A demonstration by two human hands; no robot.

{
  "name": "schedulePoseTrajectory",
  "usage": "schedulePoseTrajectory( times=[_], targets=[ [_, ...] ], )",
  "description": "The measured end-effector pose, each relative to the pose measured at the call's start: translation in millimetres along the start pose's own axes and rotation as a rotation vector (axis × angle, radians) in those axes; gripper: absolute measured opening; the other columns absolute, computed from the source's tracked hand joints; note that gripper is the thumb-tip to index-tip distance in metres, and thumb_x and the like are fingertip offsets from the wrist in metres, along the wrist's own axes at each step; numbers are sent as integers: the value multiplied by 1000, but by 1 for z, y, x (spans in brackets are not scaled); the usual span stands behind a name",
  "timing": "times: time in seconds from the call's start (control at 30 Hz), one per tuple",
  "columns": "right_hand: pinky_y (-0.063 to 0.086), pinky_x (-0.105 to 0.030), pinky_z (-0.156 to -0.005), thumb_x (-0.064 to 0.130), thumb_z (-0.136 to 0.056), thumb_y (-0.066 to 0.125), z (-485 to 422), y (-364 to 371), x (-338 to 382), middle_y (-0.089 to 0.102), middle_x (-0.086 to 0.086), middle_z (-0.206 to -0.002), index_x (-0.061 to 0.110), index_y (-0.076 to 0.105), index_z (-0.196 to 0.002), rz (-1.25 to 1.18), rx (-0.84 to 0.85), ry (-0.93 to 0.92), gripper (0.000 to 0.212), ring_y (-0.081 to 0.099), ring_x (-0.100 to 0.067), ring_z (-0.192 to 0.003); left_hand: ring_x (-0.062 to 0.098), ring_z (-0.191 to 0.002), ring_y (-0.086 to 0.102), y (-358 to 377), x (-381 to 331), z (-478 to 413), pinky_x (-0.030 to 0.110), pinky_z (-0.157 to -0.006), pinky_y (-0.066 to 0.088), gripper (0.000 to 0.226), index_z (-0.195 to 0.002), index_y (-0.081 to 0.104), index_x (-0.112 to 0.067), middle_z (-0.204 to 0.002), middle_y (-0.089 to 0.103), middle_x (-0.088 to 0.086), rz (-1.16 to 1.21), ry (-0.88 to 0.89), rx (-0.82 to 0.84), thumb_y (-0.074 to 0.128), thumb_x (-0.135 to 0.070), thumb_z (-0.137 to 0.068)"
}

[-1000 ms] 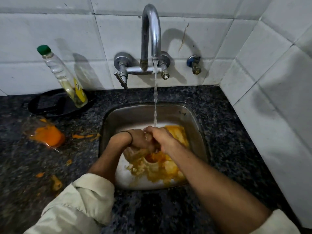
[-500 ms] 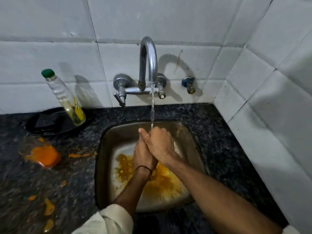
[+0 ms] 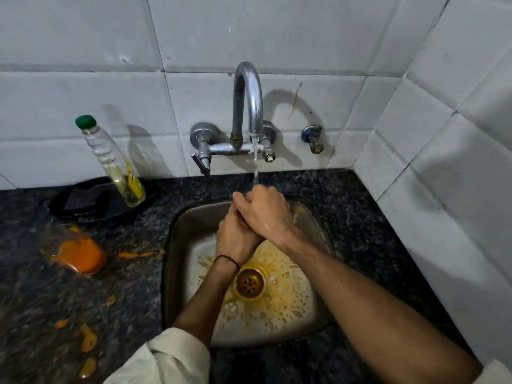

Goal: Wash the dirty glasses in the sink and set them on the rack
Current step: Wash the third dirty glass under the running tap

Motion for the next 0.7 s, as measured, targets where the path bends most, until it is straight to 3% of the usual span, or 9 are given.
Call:
schedulePoseTrajectory(
  times=[0.07, 0.17, 0.23, 0.37, 0.4, 0.5, 0.6, 0.63, 0.7],
  targets=[
    [42, -31, -53, 41, -95, 58, -4, -12, -3, 51, 1, -48, 15, 50, -48, -67, 174, -130, 55, 54, -16, -49, 24, -98, 69, -6, 9, -5, 28, -77, 56, 56, -117, 61, -10, -100, 72, 6, 416, -77, 284, 85, -17, -67],
    [44, -29, -46, 37, -93, 64, -1, -20, -2, 56, -1, -44, 11, 65, -54, -235, 344, -183, 47, 48, -7, -39, 29, -86, 69, -14, 14, 2, 38, -78, 57, 39, -108, 68, -7, -97, 70, 17, 831, -205, 613, 77, -12, -71],
    [53, -37, -54, 38, -90, 64, -1, -17, -1, 62, -9, -50, 7, 66, -56, -190, 237, -135, 46, 55, -16, -44, 28, -82, 69, -11, 14, 4, 37, -74, 58, 37, -104, 68, -6, -92, 70, 15, 742, -216, 487, 78, -14, -69],
    [50, -34, -62, 48, -92, 57, -2, 1, 0, 61, -4, -56, 10, 58, -56, 0, 100, 48, 53, 60, -22, -56, 20, -87, 65, 0, 3, 8, 35, -73, 54, 48, -115, 57, -18, -93, 68, -3, -50, -111, 12, 80, -30, -74],
    [50, -34, -65, 49, -93, 56, -2, 4, 0, 62, -4, -58, 11, 59, -56, 23, 94, 36, 53, 62, -23, -60, 18, -87, 66, 1, 4, 9, 34, -72, 54, 50, -116, 56, -20, -93, 69, -4, -81, -77, -20, 80, -33, -73],
    [55, -37, -69, 43, -94, 57, -1, -7, -2, 68, -9, -61, 8, 68, -60, 12, 177, -101, 49, 66, -24, -63, 15, -90, 68, 0, 13, 5, 22, -73, 56, 47, -109, 63, -14, -94, 72, 0, 406, -131, 291, 86, -12, -68],
    [52, -27, -59, 40, -94, 61, 1, -19, -2, 67, -3, -55, 10, 72, -62, -93, 361, -194, 45, 63, -12, -51, 30, -99, 67, -8, 20, 3, 43, -90, 56, 41, -112, 66, -4, -103, 70, 17, 668, -137, 628, 78, -2, -72],
    [51, -30, -58, 39, -93, 60, 2, -17, -3, 65, -3, -53, 9, 71, -60, -75, 309, -182, 46, 61, -14, -50, 30, -98, 67, -8, 20, 1, 46, -91, 55, 36, -108, 68, -5, -101, 70, 17, 633, -125, 613, 77, -2, -73],
    [50, -35, -60, 41, -93, 57, 7, -9, -3, 61, -5, -52, 7, 67, -59, -14, 82, -64, 49, 59, -20, -52, 26, -91, 69, -3, 11, -1, 41, -82, 56, 28, -101, 67, -11, -91, 71, 8, 381, -83, 384, 77, -10, -76]
  ],
)
Point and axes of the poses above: each hand's wrist, its own z-axis away from the middle knuckle, its own y-axis out of the palm, x = y × z, the point moved 2 cm from there along -z, towards the middle knuckle
